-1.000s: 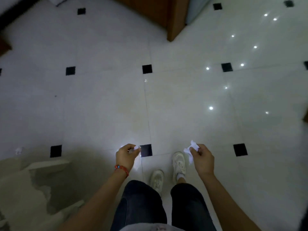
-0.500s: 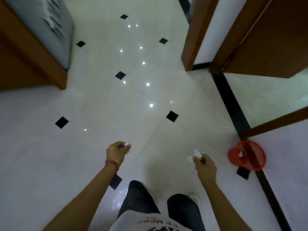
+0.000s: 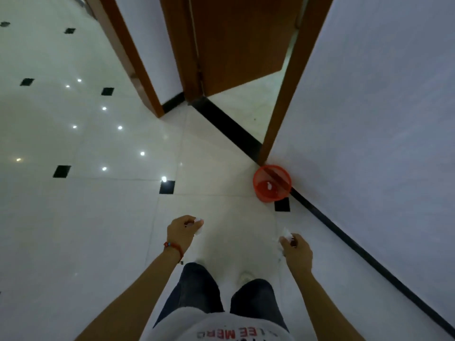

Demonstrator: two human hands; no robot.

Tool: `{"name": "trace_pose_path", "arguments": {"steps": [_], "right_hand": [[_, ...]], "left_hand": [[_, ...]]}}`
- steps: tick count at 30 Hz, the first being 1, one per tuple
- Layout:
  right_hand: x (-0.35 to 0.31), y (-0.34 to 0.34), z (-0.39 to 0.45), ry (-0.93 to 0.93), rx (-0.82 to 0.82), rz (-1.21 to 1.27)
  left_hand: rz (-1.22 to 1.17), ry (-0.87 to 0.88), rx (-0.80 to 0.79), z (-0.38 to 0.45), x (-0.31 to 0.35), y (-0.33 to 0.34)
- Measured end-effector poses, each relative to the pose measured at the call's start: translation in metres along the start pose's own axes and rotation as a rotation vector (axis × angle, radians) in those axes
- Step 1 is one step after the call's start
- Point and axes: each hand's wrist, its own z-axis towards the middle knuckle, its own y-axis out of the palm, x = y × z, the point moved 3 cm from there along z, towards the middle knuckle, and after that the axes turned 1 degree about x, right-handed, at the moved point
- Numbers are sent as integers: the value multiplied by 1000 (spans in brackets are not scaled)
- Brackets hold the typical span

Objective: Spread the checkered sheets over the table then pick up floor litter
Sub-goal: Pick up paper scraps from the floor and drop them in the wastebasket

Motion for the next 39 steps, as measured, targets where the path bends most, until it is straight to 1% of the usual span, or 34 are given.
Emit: {"name": "trace_pose_path", "arguments": {"steps": [6, 10, 13, 18, 21, 24, 26, 29, 34, 39], "right_hand": [[-6, -22, 44, 82, 76, 75], [-20, -29, 79, 142, 141, 101], [-32, -29, 111, 207, 204, 115], [-63, -9, 164, 253, 169, 130], [-64, 10, 202, 281, 152, 121], [-49, 35, 248, 313, 112, 111], [-32, 55, 282, 328, 94, 109], [-5, 86, 330, 344, 95, 120], [49, 136, 399, 383, 115, 167], [97, 180, 454, 461, 118, 250]], "left_hand": [[128, 41, -141, 42, 42, 49], [176, 41, -239, 92, 68, 80], [259, 61, -335, 134, 95, 107], [349, 122, -438, 197, 142, 153], [373, 113, -465, 229, 151, 183], [379, 68, -459, 264, 137, 218], [378, 21, -454, 287, 115, 244], [394, -42, -441, 321, 74, 282], [410, -145, -471, 365, -1, 346], [307, -247, -454, 404, -50, 405]]}}
